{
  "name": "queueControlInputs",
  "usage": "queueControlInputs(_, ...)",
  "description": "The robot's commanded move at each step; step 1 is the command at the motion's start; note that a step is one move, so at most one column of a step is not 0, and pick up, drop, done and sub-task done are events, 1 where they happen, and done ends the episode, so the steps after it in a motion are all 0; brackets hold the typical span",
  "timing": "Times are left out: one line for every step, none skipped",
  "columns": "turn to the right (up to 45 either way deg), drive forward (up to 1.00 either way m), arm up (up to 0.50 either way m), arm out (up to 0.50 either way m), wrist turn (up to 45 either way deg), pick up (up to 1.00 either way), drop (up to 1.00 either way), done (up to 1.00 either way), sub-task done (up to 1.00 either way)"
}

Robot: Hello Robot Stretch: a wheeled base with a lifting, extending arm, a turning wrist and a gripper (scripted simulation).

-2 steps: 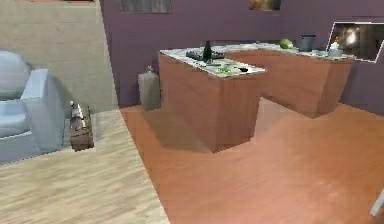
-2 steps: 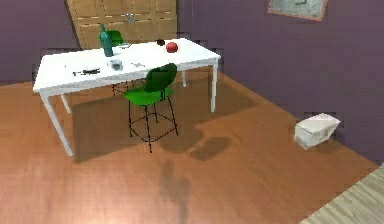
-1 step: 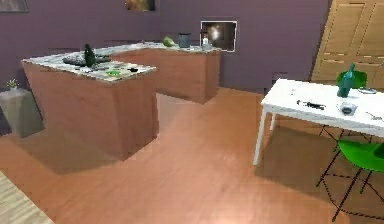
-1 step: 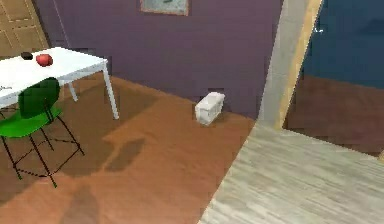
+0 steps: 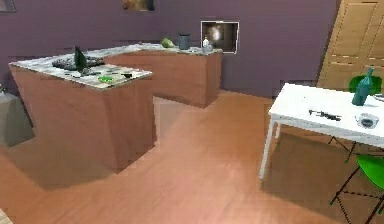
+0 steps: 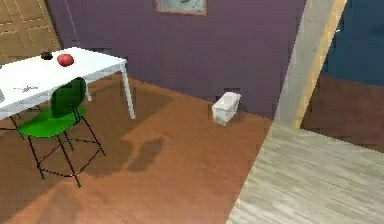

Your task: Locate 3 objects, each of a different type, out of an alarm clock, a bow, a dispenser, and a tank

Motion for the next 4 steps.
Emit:
queueControlInputs(0.0, 1.00, 0.00, 0.00, 0.0, 0.00, 0.00, 0.00, 0.00)
queueControlInputs(0.0, 0.40, 0.00, 0.00, 0.0, 0.00, 0.00, 0.00, 0.00)
queueControlInputs(27.0, 0.00, 0.00, 0.00, 0.0, 0.00, 0.00, 0.00, 0.00)
queueControlInputs(0.0, 1.00, 0.00, 0.00, 0.0, 0.00, 0.00, 0.00, 0.00)
